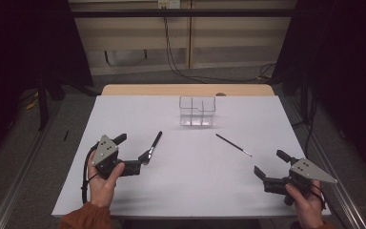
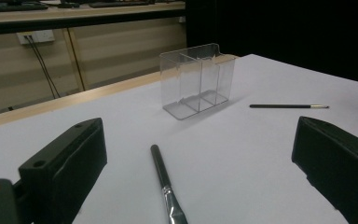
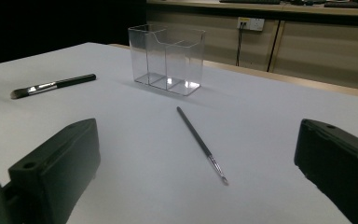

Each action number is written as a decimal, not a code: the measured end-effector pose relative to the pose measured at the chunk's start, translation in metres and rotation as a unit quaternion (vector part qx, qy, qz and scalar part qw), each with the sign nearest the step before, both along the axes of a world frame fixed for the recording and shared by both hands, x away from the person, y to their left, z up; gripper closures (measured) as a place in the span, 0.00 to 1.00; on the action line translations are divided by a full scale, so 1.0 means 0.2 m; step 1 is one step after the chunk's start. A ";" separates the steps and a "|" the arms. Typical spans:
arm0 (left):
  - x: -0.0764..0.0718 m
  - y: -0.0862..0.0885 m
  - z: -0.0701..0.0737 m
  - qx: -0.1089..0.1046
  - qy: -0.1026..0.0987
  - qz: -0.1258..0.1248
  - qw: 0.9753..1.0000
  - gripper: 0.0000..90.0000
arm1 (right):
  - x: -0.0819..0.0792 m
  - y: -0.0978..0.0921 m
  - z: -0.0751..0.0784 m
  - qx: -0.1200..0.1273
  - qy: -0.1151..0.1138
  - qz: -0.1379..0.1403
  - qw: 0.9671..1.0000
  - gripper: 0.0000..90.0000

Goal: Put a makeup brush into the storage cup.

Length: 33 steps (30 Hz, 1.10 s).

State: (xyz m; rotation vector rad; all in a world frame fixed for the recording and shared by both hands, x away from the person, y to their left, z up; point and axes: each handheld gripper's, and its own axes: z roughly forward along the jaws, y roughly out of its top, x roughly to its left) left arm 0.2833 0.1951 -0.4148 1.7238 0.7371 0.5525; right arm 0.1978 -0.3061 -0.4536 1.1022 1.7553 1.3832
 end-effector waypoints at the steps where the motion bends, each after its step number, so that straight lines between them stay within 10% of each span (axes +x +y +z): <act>1: 0.01 -0.01 0.03 0.006 -0.006 -0.003 1.000 0.04 | 0.00 0.00 0.00 0.000 0.000 -0.001 1.000 0.00; 33: 0.26 -0.19 0.08 0.019 -0.009 -0.009 1.000 0.04 | 0.00 0.00 0.00 -0.004 0.002 0.003 1.000 0.00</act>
